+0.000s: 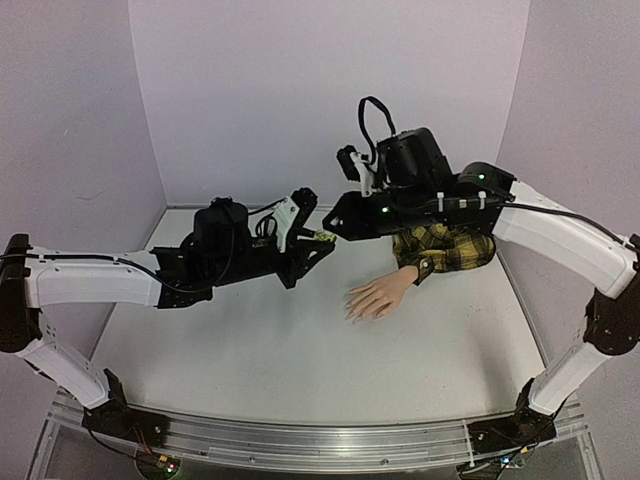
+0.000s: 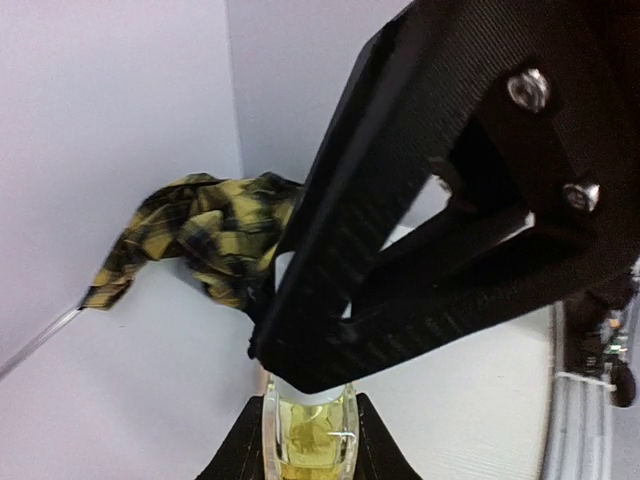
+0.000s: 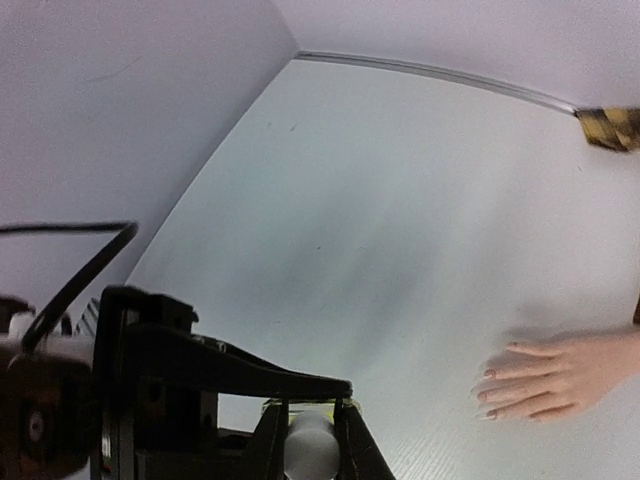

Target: Paint the nails

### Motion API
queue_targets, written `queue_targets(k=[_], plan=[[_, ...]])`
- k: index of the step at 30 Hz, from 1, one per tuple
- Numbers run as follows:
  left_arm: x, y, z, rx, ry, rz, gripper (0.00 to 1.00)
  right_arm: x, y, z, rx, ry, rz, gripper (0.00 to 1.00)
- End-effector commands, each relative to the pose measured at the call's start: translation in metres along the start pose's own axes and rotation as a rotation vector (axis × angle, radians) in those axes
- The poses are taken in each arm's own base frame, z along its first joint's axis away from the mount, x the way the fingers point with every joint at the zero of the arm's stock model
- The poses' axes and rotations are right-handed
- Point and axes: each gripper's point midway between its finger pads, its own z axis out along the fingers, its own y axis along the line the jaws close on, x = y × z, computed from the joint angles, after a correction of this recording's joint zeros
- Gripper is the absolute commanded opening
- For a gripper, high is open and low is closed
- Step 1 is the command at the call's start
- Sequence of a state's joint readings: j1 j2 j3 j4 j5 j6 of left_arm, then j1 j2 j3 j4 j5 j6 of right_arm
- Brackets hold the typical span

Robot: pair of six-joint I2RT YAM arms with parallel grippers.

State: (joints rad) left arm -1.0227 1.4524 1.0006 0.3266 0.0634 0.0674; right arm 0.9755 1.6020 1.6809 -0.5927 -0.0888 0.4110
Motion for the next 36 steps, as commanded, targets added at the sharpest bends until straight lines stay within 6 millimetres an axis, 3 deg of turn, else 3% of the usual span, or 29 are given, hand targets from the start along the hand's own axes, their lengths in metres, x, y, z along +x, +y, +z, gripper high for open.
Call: queue_targets(k=[1, 3, 5, 8, 11, 14, 17, 20, 24, 29, 36], plan=[[-0.071, -0.073, -0.05, 0.472, -0.153, -0.06, 0.0, 0.039, 0.075, -0.041, -0.502, 0.092, -0.345, 0.0], [-0.079, -0.085, -0.069, 0.624, -0.149, -0.094, 0.0, 0.057, 0.097, -0.065, -0.697, 0.109, -0.431, 0.0], [-0.089, -0.098, -0.091, 0.791, -0.14, -0.12, 0.0, 0.063, 0.106, -0.076, -0.786, 0.122, -0.452, 0.0], [-0.099, -0.107, -0.113, 0.932, -0.124, -0.147, 0.0, 0.067, 0.112, -0.08, -0.848, 0.139, -0.458, 0.0], [-0.105, -0.106, -0.119, 0.926, -0.137, -0.138, 0.0, 0.066, 0.115, -0.077, -0.861, 0.142, -0.46, 0.0], [-0.109, -0.095, -0.11, 0.825, -0.149, -0.123, 0.0, 0.059, 0.112, -0.073, -0.809, 0.116, -0.46, 0.0], [-0.112, -0.066, -0.092, 0.597, -0.165, -0.131, 0.0, 0.041, 0.095, -0.065, -0.648, 0.06, -0.414, 0.0], [-0.11, -0.02, -0.079, 0.283, -0.214, -0.123, 0.0, 0.012, 0.061, -0.056, -0.387, -0.053, -0.273, 0.3], [-0.101, 0.027, -0.073, -0.023, -0.249, -0.071, 0.0, -0.018, 0.026, -0.056, -0.18, -0.191, -0.05, 0.56], [-0.093, 0.042, -0.056, -0.147, -0.255, 0.001, 0.0, -0.037, 0.021, -0.048, -0.122, -0.269, 0.152, 0.61], [-0.09, 0.046, -0.038, -0.2, -0.242, 0.01, 0.0, -0.059, 0.027, -0.048, -0.05, -0.351, 0.183, 0.6]])
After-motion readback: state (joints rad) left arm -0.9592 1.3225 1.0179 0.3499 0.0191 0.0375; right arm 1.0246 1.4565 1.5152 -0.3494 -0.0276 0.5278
